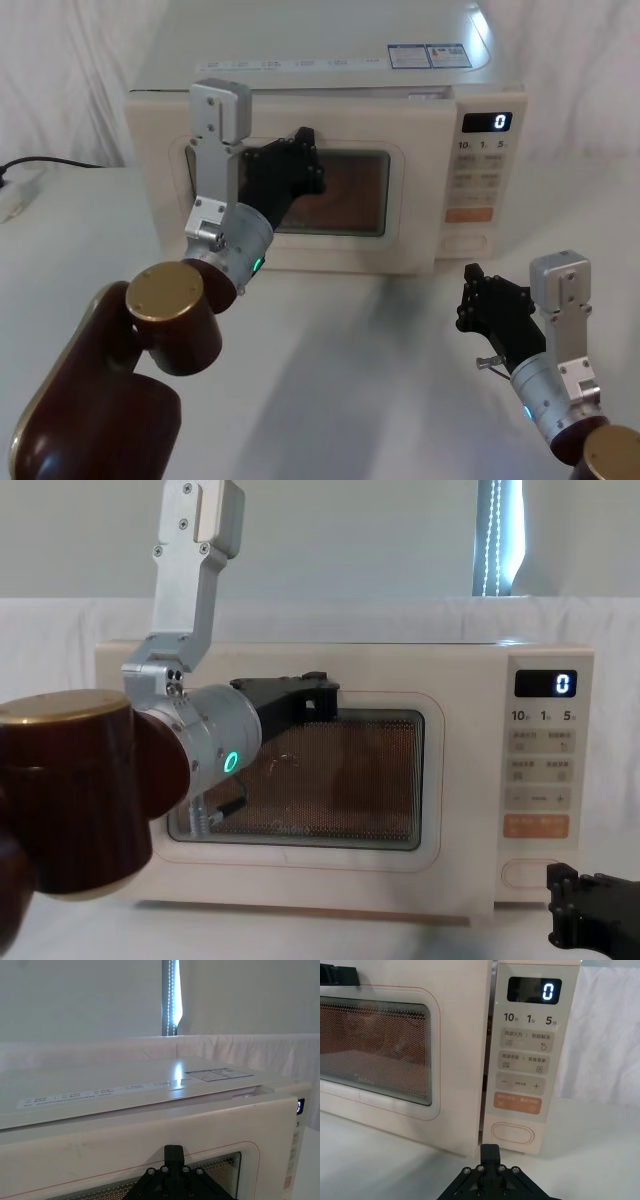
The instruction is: Press the button to open the microwave door with one hand; close the microwave door with the other hand.
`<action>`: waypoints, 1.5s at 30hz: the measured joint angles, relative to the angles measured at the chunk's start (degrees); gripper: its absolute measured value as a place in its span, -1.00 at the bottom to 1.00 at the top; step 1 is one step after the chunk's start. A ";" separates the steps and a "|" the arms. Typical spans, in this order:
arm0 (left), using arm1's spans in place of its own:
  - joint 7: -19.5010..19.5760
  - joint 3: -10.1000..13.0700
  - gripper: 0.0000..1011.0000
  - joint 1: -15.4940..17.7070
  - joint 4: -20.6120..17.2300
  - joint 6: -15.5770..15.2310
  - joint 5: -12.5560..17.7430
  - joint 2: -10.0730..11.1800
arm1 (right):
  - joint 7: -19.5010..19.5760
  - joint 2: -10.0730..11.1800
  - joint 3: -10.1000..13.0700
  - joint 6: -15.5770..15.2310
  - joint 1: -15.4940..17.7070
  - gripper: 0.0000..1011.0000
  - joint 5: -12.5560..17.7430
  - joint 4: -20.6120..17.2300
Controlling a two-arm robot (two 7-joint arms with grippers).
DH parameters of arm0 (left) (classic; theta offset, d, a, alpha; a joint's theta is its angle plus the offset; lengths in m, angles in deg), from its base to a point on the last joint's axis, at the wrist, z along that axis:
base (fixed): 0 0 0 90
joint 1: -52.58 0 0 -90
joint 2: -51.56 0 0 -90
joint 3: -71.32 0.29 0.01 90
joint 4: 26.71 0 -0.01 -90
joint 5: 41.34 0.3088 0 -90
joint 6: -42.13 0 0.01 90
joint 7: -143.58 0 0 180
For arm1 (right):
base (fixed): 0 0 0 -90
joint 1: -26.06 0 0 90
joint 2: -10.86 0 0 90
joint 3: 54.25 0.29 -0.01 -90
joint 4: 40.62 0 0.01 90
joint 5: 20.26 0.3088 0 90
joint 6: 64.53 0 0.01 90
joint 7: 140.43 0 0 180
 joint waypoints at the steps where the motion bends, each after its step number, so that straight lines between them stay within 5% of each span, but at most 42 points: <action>1: 0.03 0.01 -1.00 0.08 0.12 0.03 0.05 -0.04 | 0.00 0.00 0.00 0.00 0.00 -1.00 0.00 0.00; 45: 0.38 -0.35 -1.00 3.65 5.40 1.06 1.64 -1.86 | 0.00 0.00 0.00 0.00 0.00 -1.00 0.00 0.00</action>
